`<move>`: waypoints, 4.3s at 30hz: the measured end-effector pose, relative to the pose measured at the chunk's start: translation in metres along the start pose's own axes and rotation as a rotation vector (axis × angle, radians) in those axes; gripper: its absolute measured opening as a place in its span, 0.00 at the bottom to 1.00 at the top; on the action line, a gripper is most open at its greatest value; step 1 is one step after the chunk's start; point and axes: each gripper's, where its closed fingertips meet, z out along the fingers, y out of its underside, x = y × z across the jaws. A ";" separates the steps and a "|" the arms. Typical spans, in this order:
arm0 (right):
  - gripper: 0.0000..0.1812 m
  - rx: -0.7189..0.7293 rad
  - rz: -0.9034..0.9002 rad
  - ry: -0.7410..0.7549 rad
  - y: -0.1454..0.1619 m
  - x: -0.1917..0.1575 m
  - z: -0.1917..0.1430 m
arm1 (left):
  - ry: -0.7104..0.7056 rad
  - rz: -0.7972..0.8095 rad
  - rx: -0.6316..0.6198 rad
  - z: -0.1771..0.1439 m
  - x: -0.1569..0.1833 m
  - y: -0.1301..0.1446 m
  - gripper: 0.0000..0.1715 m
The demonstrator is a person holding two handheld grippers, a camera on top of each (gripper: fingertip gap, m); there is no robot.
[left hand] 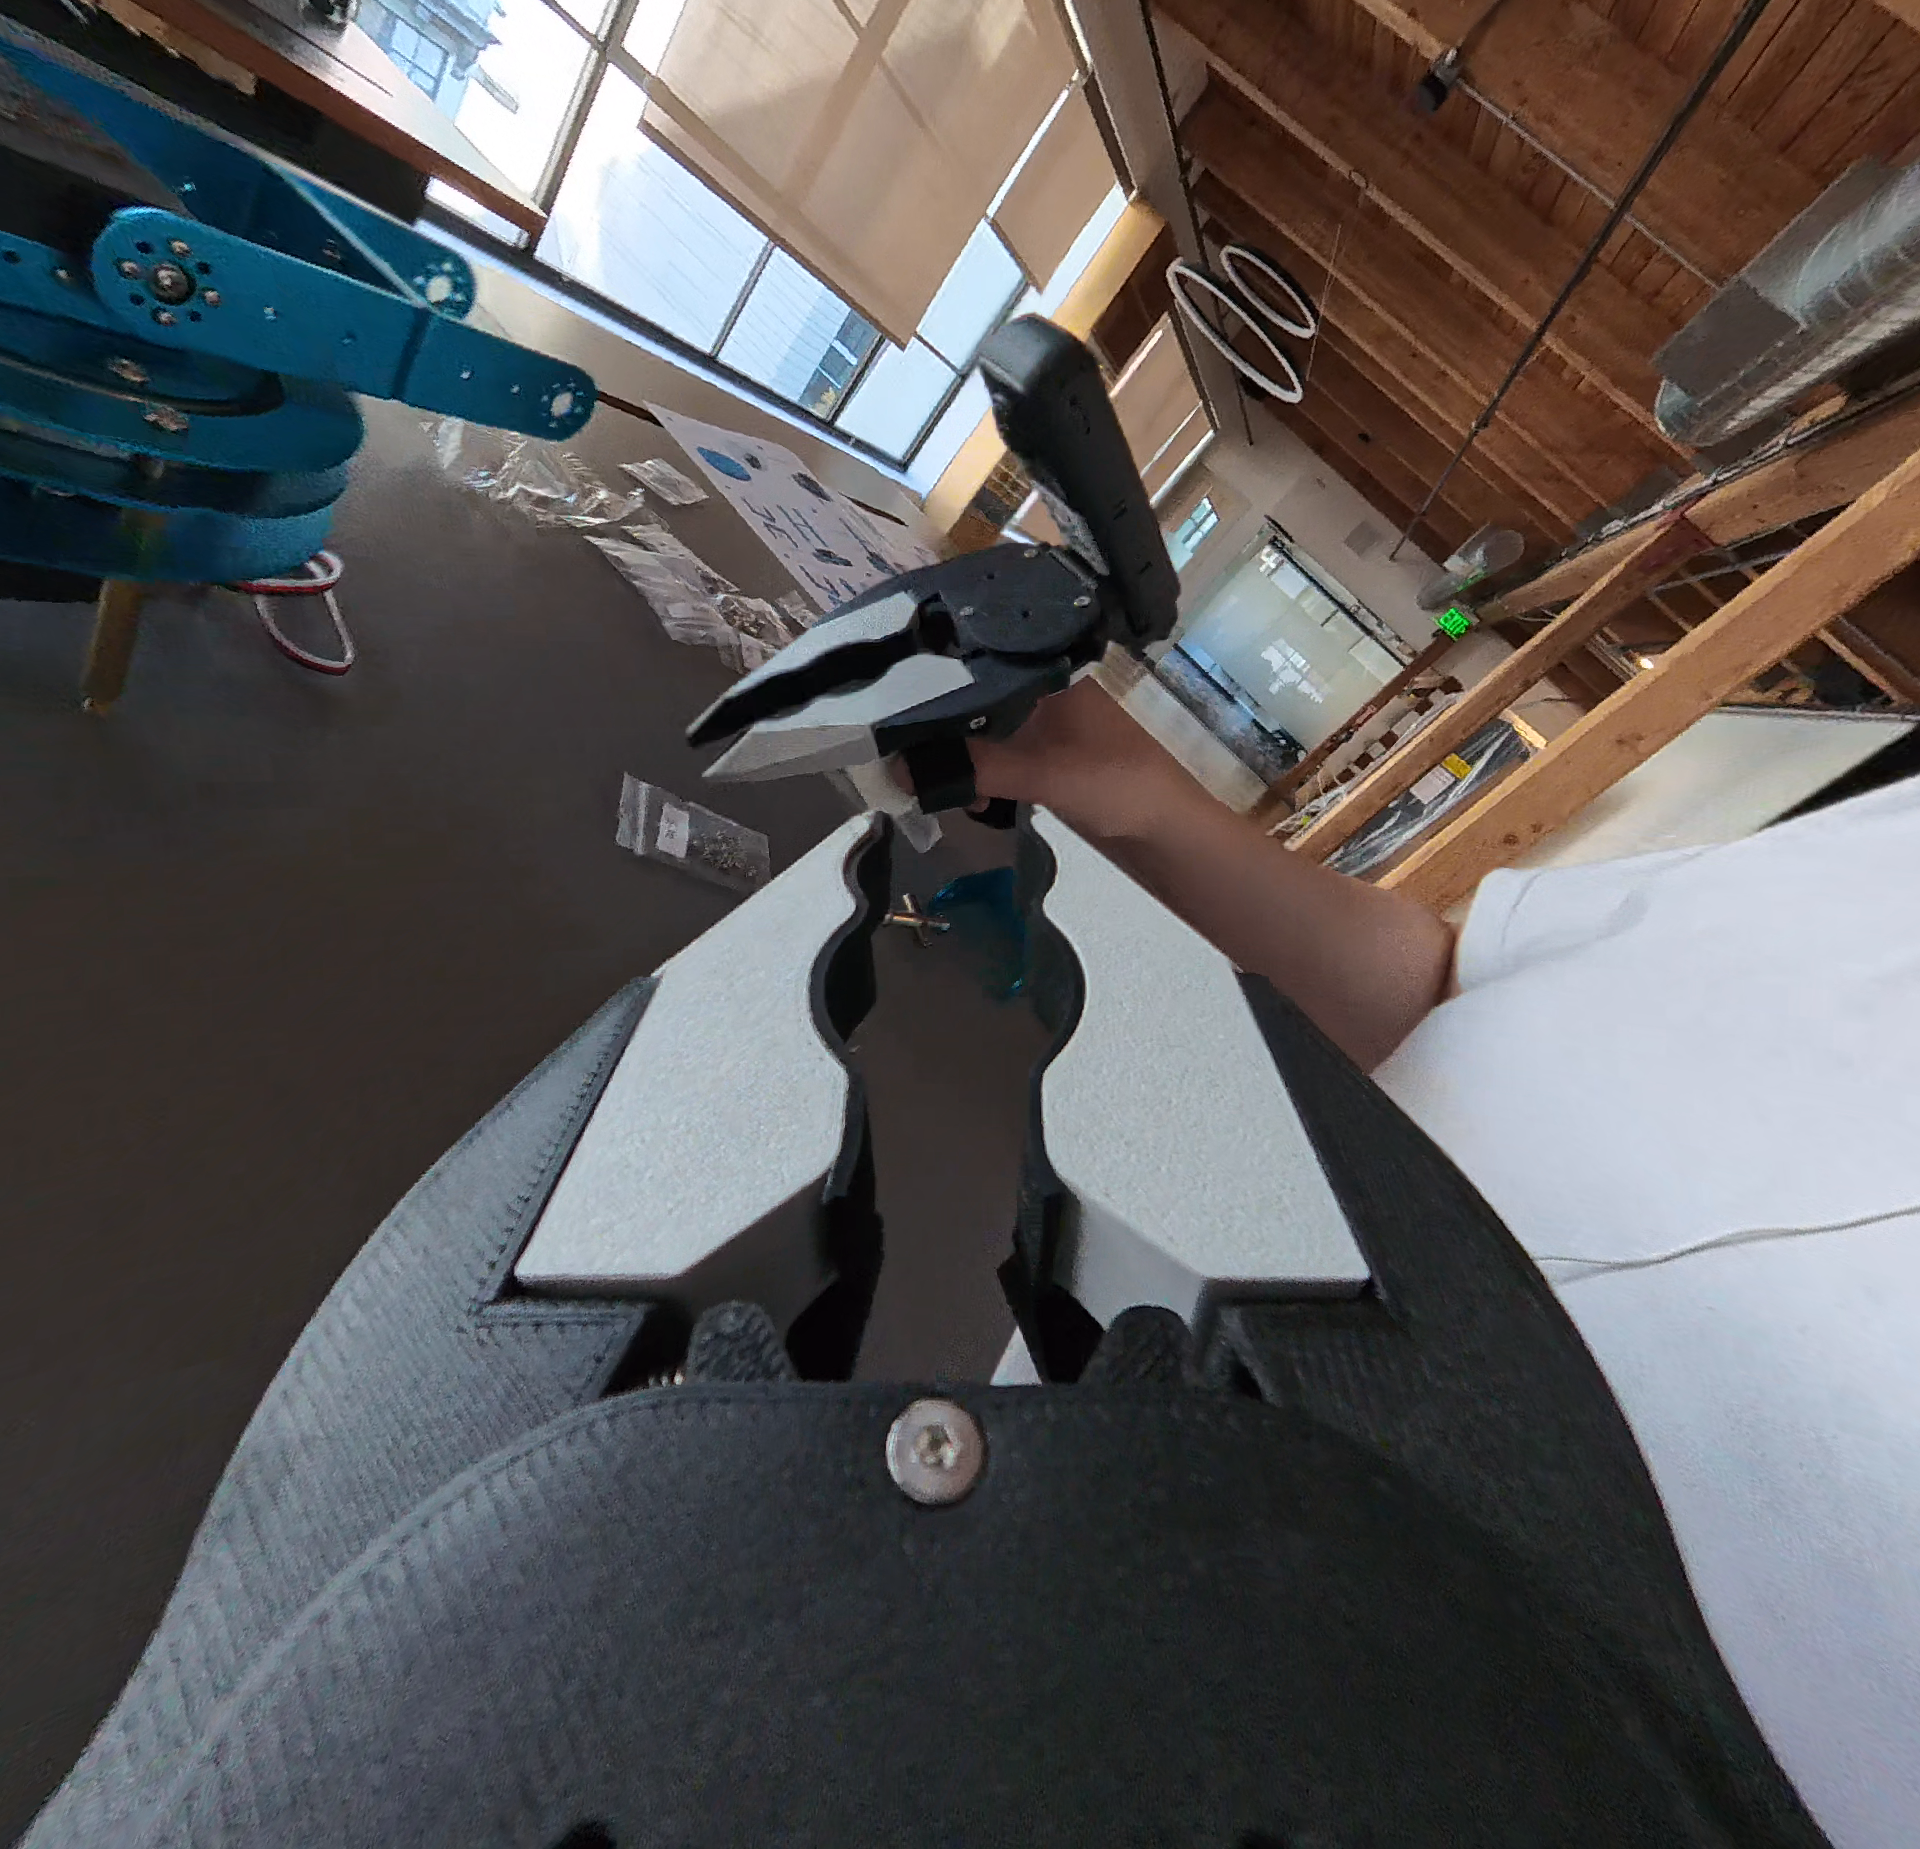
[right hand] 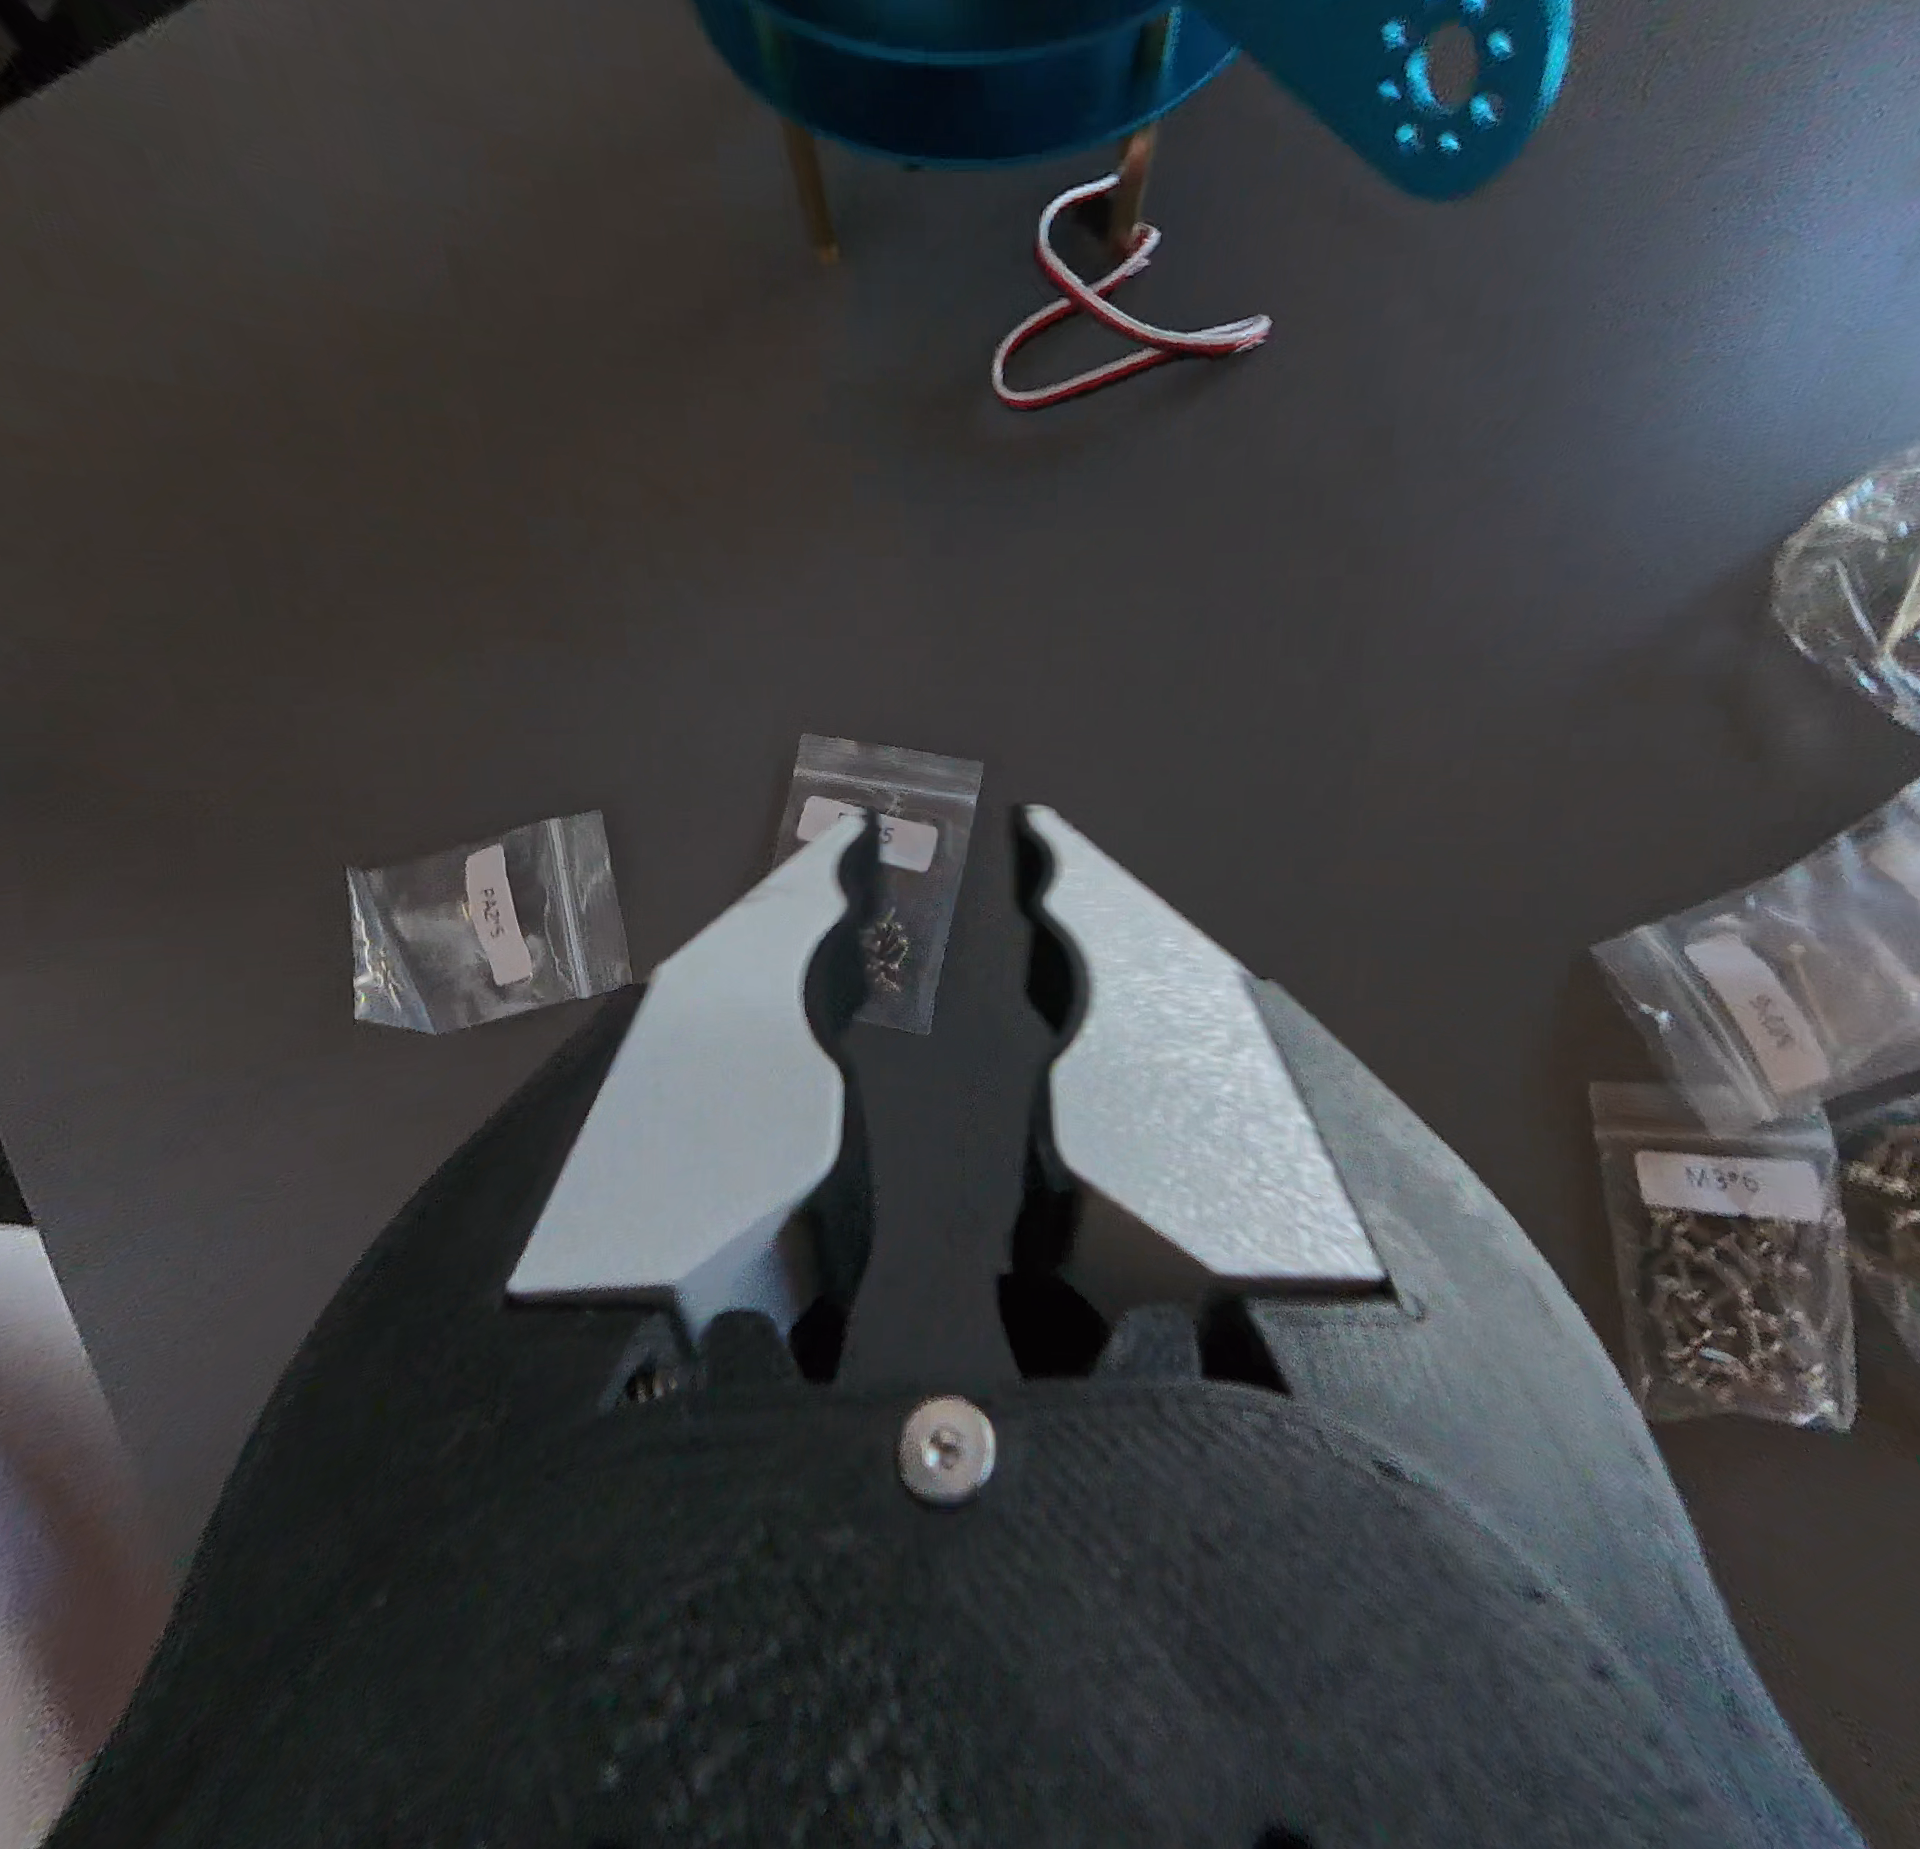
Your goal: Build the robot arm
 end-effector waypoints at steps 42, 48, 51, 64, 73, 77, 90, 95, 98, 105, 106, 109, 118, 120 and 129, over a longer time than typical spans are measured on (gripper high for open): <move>0.20 0.494 0.178 -0.312 0.225 0.155 -0.327 | -0.021 0.603 -0.588 0.423 0.135 0.145 0.00; 0.18 0.409 0.601 -0.585 0.259 0.180 -0.348 | -0.247 0.604 -0.407 0.499 0.153 0.166 0.00; 0.16 0.438 0.751 -0.634 0.276 0.203 -0.347 | -0.361 0.698 -0.408 0.518 0.147 0.185 0.00; 0.06 0.380 0.878 -0.641 0.318 0.246 -0.337 | -0.452 0.722 -0.477 0.562 0.145 0.230 0.00; 0.00 0.380 0.859 -0.696 0.320 0.244 -0.342 | -0.292 0.441 -0.465 0.563 0.162 0.239 0.12; 0.00 0.405 0.857 -0.723 0.314 0.242 -0.347 | -0.183 0.248 -0.442 0.558 0.169 0.228 0.14; 0.00 0.392 0.872 -0.710 0.315 0.241 -0.339 | -0.351 0.338 -0.554 0.567 0.144 0.230 0.14; 0.00 0.382 0.859 -0.687 0.316 0.244 -0.339 | -0.442 0.443 -0.569 0.571 0.139 0.228 0.13; 0.00 0.374 0.847 -0.681 0.317 0.245 -0.339 | -0.446 0.463 -0.571 0.573 0.139 0.229 0.11; 0.00 0.376 0.849 -0.693 0.316 0.245 -0.338 | -0.406 0.415 -0.567 0.573 0.141 0.230 0.08; 0.00 0.375 0.848 -0.693 0.316 0.245 -0.338 | -0.404 0.413 -0.570 0.573 0.141 0.231 0.07; 0.00 0.376 0.849 -0.697 0.316 0.246 -0.338 | -0.395 0.419 -0.574 0.574 0.141 0.231 0.06; 0.00 0.353 0.835 -0.669 0.321 0.247 -0.336 | -0.425 0.672 -0.725 0.573 0.133 0.236 0.05; 0.01 0.360 0.839 -0.670 0.320 0.247 -0.336 | -0.430 0.675 -0.717 0.574 0.133 0.235 0.04; 0.04 0.437 0.907 -0.784 0.306 0.242 -0.345 | -0.229 0.333 -0.550 0.572 0.145 0.226 0.02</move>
